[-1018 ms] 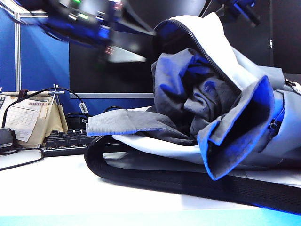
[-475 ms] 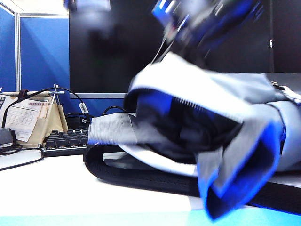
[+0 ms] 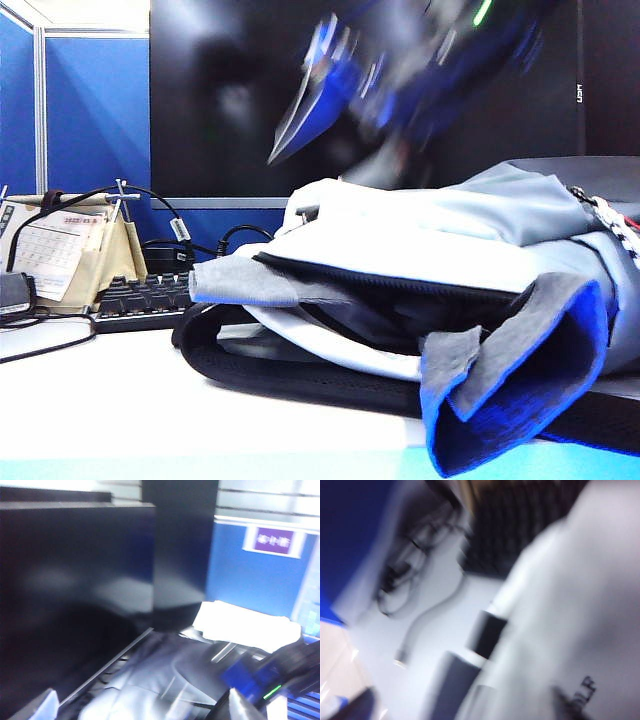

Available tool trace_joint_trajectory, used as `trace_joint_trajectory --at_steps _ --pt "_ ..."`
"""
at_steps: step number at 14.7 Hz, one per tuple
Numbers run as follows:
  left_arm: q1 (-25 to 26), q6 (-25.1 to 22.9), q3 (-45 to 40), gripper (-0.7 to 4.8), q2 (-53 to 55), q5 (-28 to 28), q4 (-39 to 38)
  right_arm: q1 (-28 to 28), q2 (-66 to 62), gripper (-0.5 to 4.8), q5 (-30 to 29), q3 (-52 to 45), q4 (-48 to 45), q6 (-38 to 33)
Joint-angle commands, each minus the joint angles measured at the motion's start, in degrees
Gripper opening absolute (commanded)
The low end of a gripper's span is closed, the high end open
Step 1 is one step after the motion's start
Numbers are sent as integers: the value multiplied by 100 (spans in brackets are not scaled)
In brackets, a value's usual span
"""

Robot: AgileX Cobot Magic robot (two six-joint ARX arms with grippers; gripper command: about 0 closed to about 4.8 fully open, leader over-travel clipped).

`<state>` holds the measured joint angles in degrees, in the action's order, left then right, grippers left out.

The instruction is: Put the gray clothes into the backpack.

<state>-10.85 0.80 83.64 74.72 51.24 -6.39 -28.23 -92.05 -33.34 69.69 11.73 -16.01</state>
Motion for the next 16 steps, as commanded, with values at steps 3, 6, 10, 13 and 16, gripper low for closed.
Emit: trace_joint_trajectory --at_steps 3,6,10,13,16 --pt "2 -555 15 24 -883 -146 -1268 -7 2643 212 258 50 442 7" --pt "0 -966 -44 -4 -1753 -632 -2712 -9 4052 -5 374 48 1233 170" --pt "0 -942 -1141 -5 -3965 -1910 -4242 -28 5914 -5 2472 26 3270 573" --pt "0 -44 -2212 -5 -5989 -3263 -3733 -20 7084 -5 3226 -391 3630 549" --pt "0 313 -2918 -5 -7390 -3836 -3683 17 8074 -5 3342 -1088 3587 566"
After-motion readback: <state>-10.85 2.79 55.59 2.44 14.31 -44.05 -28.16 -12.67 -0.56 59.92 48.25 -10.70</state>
